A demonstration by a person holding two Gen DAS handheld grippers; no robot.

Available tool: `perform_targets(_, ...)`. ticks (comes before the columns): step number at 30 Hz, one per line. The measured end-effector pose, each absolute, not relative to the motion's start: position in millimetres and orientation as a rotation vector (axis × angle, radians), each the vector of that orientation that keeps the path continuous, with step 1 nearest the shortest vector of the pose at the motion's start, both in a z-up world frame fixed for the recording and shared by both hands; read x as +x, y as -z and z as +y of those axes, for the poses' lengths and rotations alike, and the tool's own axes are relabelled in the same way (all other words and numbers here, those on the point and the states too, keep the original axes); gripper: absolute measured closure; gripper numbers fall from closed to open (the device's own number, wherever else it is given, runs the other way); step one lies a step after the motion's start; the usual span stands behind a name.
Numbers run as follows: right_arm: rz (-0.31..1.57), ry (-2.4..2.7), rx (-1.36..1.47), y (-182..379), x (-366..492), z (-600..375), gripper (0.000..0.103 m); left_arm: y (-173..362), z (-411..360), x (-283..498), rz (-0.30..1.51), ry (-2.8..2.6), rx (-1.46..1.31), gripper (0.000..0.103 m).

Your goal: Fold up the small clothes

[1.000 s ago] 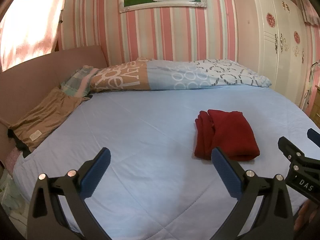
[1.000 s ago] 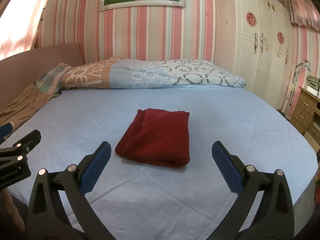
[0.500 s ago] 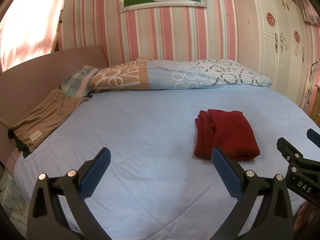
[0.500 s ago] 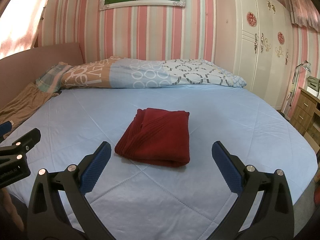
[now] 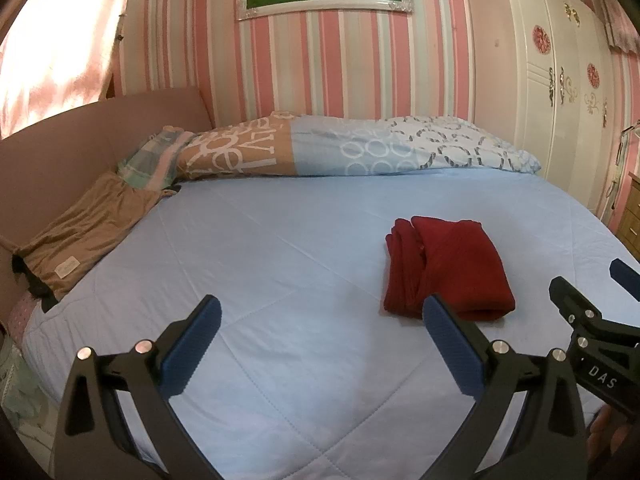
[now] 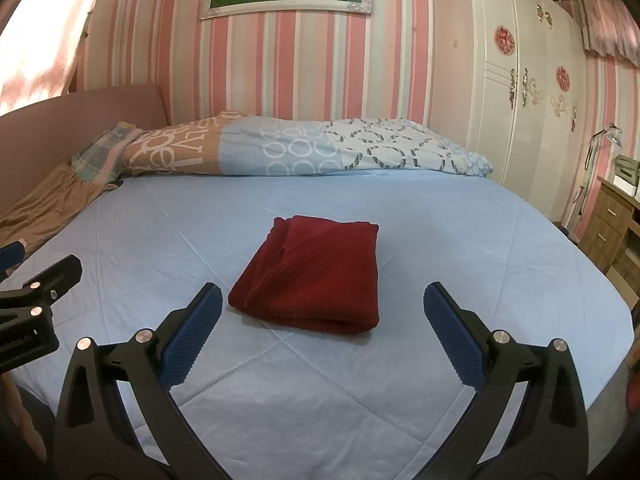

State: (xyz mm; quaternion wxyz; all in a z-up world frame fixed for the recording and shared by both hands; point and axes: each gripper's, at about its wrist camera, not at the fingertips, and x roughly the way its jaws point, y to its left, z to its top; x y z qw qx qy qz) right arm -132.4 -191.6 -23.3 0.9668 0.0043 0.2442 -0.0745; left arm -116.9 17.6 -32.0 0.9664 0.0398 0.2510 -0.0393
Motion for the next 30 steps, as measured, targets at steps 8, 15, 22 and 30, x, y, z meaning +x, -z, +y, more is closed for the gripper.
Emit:
perform_targets(8, 0.495, 0.150, 0.007, 24.1, -132.8, -191.5, 0.003, 33.1, 15.4, -118.1, 0.497, 0.064, 0.103, 0.002)
perform_targets(15, 0.496, 0.153, 0.001, 23.7, -132.7, -192.1, 0.003, 34.3, 13.3, -122.1, 0.485, 0.048, 0.119, 0.002)
perform_targets(22, 0.495, 0.152, 0.002, 23.6, -132.9, -192.7, 0.003, 34.2, 13.1, -122.2, 0.488, 0.050, 0.113, 0.002)
perform_targets(30, 0.491, 0.157, 0.002, 23.6, -132.0, -195.5, 0.003, 33.5, 10.5, -124.2, 0.493, 0.054, 0.116, 0.002)
